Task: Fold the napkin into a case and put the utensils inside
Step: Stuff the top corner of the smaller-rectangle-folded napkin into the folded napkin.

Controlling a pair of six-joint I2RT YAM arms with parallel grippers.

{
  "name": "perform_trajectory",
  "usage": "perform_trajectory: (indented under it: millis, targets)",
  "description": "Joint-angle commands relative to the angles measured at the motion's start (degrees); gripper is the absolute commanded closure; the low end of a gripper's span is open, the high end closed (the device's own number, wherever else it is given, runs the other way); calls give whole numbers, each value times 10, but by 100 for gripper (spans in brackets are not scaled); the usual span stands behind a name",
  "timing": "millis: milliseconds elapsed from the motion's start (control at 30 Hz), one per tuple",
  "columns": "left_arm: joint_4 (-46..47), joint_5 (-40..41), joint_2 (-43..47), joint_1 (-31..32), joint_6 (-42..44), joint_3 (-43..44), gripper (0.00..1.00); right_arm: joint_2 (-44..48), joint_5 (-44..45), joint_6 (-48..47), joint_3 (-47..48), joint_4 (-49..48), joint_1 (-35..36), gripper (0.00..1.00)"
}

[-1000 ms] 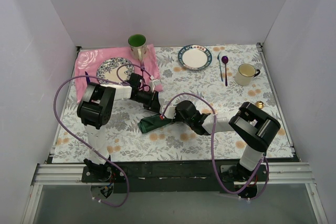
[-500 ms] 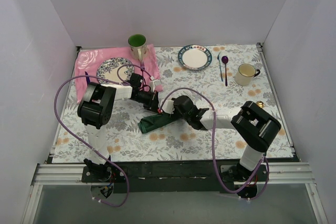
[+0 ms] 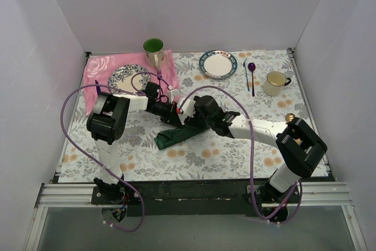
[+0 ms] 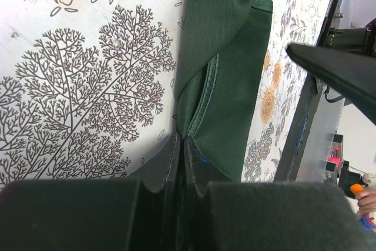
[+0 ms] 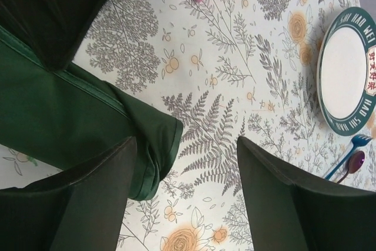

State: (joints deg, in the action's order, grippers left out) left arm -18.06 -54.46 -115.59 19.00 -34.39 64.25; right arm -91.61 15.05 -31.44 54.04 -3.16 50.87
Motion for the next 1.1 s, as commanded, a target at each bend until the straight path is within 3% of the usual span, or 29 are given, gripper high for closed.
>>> perform_trajectory:
  millis: [0,600,1067]
  targets:
    - [-22,102,-27,7,26,-13,100,13,3,-14,-32,-29,-9,23]
    - [-28,102,-26,6,35,-13,100,-44,72,-71,-90,-195,-11,21]
    - [-36,104,-33,6,47,-15,100,-119,105,-130,-135,-323,-10,26]
